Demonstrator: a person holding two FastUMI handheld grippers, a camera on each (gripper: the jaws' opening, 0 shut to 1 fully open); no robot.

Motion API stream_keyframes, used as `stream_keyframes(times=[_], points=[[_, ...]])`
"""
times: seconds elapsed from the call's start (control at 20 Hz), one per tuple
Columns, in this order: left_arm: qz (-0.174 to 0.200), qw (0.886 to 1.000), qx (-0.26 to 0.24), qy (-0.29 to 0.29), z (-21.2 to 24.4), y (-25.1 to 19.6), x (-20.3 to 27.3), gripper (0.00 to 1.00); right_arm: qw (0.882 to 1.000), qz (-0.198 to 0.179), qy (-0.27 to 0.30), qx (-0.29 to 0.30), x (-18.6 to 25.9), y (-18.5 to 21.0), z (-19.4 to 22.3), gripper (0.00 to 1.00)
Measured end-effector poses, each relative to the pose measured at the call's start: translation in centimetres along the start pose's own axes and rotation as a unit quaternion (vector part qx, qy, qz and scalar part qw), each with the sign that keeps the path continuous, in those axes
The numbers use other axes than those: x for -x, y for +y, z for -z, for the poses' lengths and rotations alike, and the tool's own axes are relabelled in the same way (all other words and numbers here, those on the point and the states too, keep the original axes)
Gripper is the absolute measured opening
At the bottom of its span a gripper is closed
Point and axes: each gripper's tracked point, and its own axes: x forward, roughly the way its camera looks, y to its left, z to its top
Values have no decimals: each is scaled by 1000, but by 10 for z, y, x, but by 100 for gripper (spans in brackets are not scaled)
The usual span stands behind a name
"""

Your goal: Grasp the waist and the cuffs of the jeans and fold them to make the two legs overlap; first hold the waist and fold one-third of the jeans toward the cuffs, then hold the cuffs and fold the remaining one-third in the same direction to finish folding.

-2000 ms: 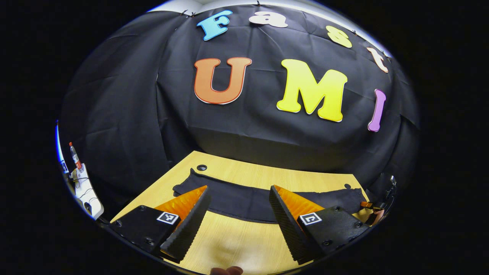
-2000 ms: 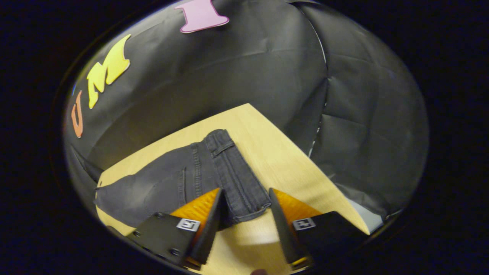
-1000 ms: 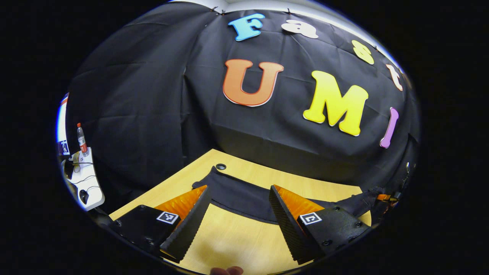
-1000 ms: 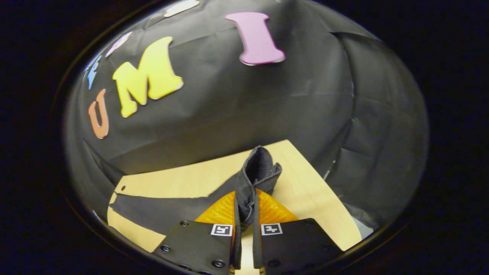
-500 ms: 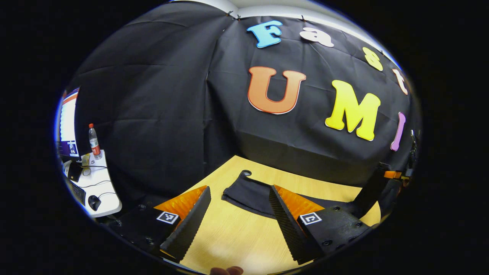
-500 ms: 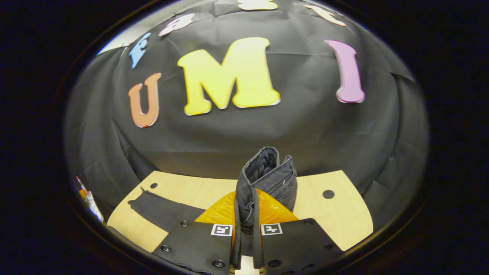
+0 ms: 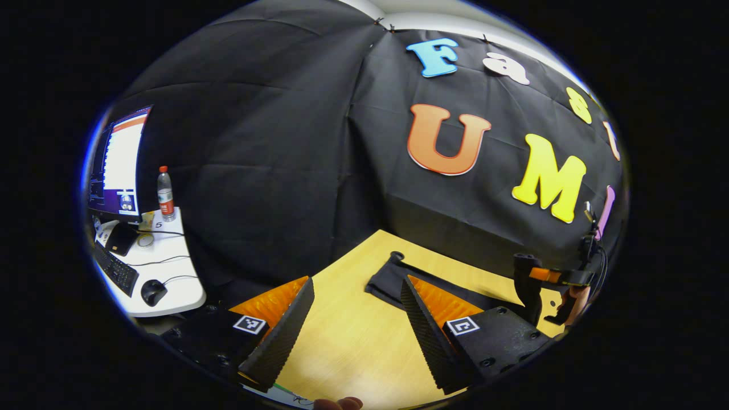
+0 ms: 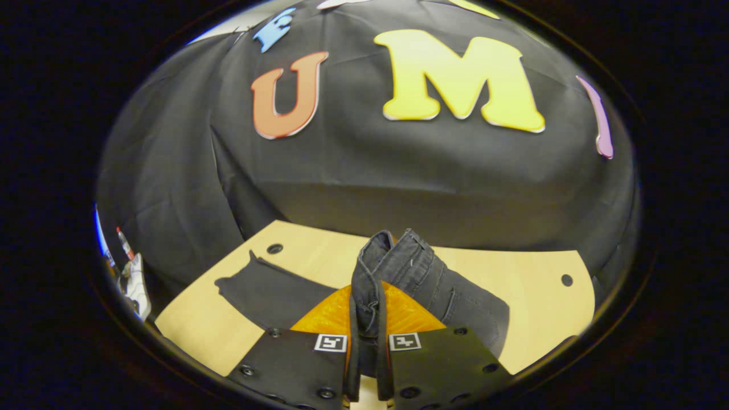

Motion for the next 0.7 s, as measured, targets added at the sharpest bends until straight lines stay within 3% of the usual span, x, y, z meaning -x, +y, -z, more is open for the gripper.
stream_keyframes(times=[0.1, 0.15, 0.2, 0.5, 0.6, 0.7], points=[[-8, 1000, 2, 2, 2, 13, 3, 99, 999, 1, 28, 25, -24, 17, 34, 17], [-12, 1000, 2, 5, 3, 19, 4, 99, 999, 3, 41, 36, -33, 23, 50, 8], [-16, 1000, 3, 9, 5, 25, 4, 99, 997, 4, 54, 49, -40, 27, 63, 12], [-29, 999, 11, 12, 7, 38, 3, 99, 988, -10, 116, 96, -65, 43, 114, 13], [-25, 1000, 4, 9, 5, 35, 1, 99, 988, -29, 121, 93, -65, 52, 117, 17], [-20, 1000, 4, 8, 3, 32, 1, 99, 987, -53, 129, 81, -61, 60, 119, 33]])
